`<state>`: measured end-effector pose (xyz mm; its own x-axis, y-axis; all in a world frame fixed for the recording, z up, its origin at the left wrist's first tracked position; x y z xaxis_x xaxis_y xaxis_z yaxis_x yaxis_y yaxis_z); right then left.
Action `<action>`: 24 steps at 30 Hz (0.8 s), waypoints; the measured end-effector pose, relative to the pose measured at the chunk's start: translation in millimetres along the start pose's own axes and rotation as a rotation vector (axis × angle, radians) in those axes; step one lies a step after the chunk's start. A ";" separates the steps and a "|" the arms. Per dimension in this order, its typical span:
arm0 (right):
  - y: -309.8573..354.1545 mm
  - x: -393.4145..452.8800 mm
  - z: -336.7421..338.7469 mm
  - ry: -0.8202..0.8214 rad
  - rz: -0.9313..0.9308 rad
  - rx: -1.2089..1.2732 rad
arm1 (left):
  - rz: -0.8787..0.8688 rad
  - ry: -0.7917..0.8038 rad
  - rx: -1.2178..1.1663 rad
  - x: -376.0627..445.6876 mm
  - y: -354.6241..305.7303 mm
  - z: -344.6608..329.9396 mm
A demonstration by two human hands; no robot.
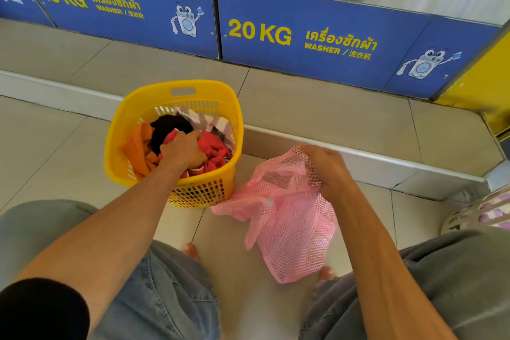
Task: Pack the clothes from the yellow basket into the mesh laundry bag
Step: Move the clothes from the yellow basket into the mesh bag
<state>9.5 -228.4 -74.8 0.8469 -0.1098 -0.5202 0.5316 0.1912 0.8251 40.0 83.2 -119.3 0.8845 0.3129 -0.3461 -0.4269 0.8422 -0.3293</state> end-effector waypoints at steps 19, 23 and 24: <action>0.8 0.5 -39.9 0.049 -0.001 0.022 | -0.203 -0.405 -0.540 -27.0 -51.1 108.0; 7.3 -7.9 -54.3 0.113 0.059 0.013 | -0.245 -0.474 -0.800 -47.7 -66.7 147.4; 7.1 -8.3 -54.2 0.112 0.060 0.014 | -0.250 -0.462 -0.885 -50.8 -65.6 159.0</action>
<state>5.8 -173.3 -76.6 0.8712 0.0109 -0.4908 0.4810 0.1809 0.8578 53.1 81.9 59.6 0.8735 0.4688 0.1311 -0.0415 0.3400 -0.9395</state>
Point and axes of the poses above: each hand's wrist, its own x-axis towards the middle knuckle, its own z-axis out of the back of the hand, y = z × x, the point moved 2 cm from there along x, towards the middle knuckle, and after that the axes turned 9 degrees about -x, right-handed, at the moved point
